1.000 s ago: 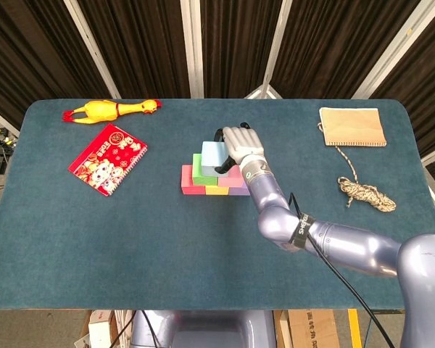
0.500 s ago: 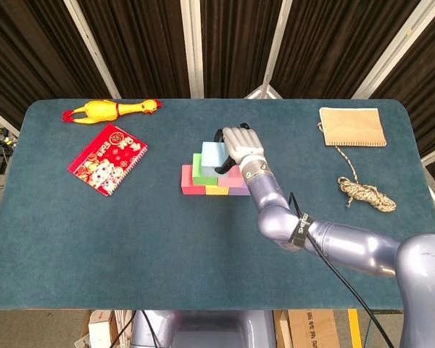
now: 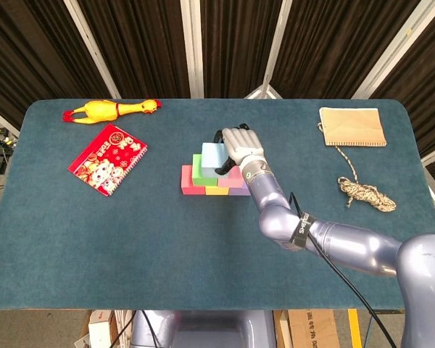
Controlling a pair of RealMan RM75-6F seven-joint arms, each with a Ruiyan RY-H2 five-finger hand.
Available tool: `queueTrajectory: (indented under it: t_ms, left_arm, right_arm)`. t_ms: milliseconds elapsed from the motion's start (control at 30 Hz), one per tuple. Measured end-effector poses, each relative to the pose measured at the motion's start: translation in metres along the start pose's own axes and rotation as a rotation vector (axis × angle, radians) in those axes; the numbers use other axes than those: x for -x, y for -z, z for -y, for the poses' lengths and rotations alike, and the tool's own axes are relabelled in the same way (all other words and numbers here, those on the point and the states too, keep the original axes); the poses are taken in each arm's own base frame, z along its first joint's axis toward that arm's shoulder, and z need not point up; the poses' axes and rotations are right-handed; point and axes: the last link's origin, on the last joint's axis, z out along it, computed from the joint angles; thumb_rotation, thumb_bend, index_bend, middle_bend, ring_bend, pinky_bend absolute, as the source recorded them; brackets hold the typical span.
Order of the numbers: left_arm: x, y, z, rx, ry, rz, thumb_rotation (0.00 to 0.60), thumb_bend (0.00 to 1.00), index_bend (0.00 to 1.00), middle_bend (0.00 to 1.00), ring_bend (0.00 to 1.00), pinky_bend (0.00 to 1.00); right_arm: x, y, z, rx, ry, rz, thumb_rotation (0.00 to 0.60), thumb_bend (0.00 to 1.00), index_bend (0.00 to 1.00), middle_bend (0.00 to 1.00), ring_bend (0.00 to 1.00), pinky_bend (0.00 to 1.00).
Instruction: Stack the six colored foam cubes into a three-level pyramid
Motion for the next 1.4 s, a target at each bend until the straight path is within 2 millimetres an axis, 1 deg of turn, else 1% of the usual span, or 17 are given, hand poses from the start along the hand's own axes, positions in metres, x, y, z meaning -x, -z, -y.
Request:
queueTrajectory:
  t_ms: [333, 633, 1400]
  left_arm:
    - [0.0, 0.0, 0.0003, -0.002, -0.001, 0.0, 0.6, 0.27, 0.1, 0.1, 0.0, 0.0]
    - [0.0001, -0.0001, 0.0006, -0.008, -0.003, 0.001, 0.6, 0.27, 0.1, 0.1, 0.0, 0.0]
    - [-0.0006, -0.0007, 0.0008, -0.009, 0.004, -0.012, 0.6, 0.27, 0.09, 0.1, 0.0, 0.0]
  right_arm:
    - [-0.0004, -0.0001, 0.0004, 0.001, 0.0, -0.002, 0.6, 0.37, 0.3, 0.29, 0.12, 0.0]
    - [-0.0004, 0.0004, 0.0009, 0.002, 0.004, -0.003, 0.6, 0.37, 0.26, 0.27, 0.1, 0.0]
    - [0.0005, 0.0056, 0.0018, -0.008, 0.009, 0.01, 0.6, 0.37, 0.25, 0.26, 0.09, 0.0]
